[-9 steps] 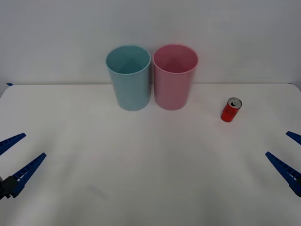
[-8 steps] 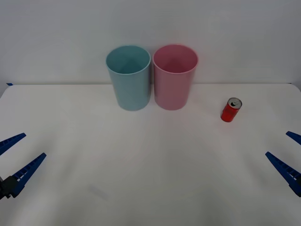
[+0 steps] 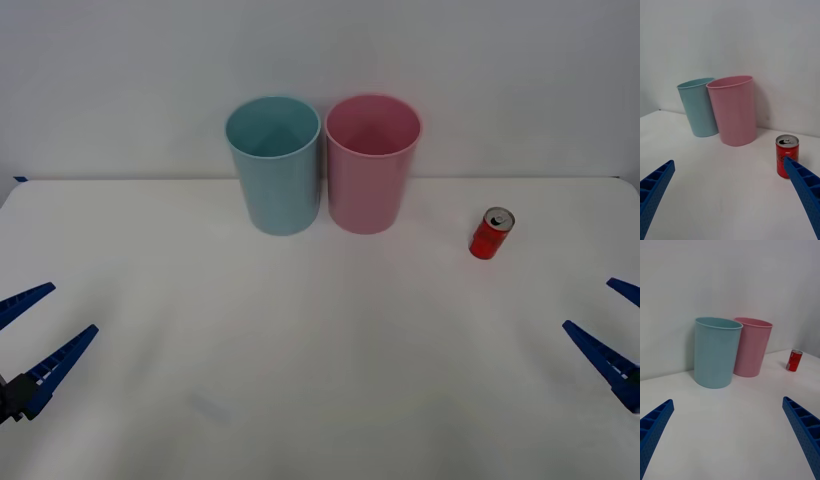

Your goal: Grasp the object on the table and drop it into the matching bin: aluminum can to the light blue bin, PET bottle to the pink bin.

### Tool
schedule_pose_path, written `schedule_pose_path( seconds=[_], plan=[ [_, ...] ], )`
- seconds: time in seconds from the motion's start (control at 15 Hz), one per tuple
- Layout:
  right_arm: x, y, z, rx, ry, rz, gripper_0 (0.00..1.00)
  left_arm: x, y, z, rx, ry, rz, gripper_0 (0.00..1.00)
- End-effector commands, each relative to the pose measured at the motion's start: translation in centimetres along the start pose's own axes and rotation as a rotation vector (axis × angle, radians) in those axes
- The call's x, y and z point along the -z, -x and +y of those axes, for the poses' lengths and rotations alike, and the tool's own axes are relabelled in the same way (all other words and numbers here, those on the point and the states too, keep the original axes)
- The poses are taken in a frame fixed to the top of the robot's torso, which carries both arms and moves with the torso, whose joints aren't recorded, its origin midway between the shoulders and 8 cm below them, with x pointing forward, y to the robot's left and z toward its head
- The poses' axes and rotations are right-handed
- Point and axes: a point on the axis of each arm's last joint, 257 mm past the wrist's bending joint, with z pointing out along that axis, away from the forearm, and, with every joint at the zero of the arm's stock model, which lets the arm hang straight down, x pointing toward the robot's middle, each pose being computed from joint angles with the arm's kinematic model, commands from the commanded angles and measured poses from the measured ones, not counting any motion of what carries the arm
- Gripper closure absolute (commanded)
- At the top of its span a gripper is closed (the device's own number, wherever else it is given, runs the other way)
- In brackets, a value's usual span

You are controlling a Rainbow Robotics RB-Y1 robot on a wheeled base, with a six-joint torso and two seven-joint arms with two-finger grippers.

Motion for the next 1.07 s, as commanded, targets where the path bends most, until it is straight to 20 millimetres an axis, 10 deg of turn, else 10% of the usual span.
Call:
schedule_pose_path(
  seconds=[0.07, 1.07],
  plan=[
    [-0.9, -1.9, -1.1, -0.007, -0.013, 0.016, 0.0, 0.0, 0.0, 0.0, 0.0, 0.0, 0.0, 0.0],
    [-5.6, -8.5, -6.3, 0.064, -0.257, 0.079, 0.0, 0.0, 0.0, 0.0, 0.0, 0.0, 0.0, 0.0]
  ],
)
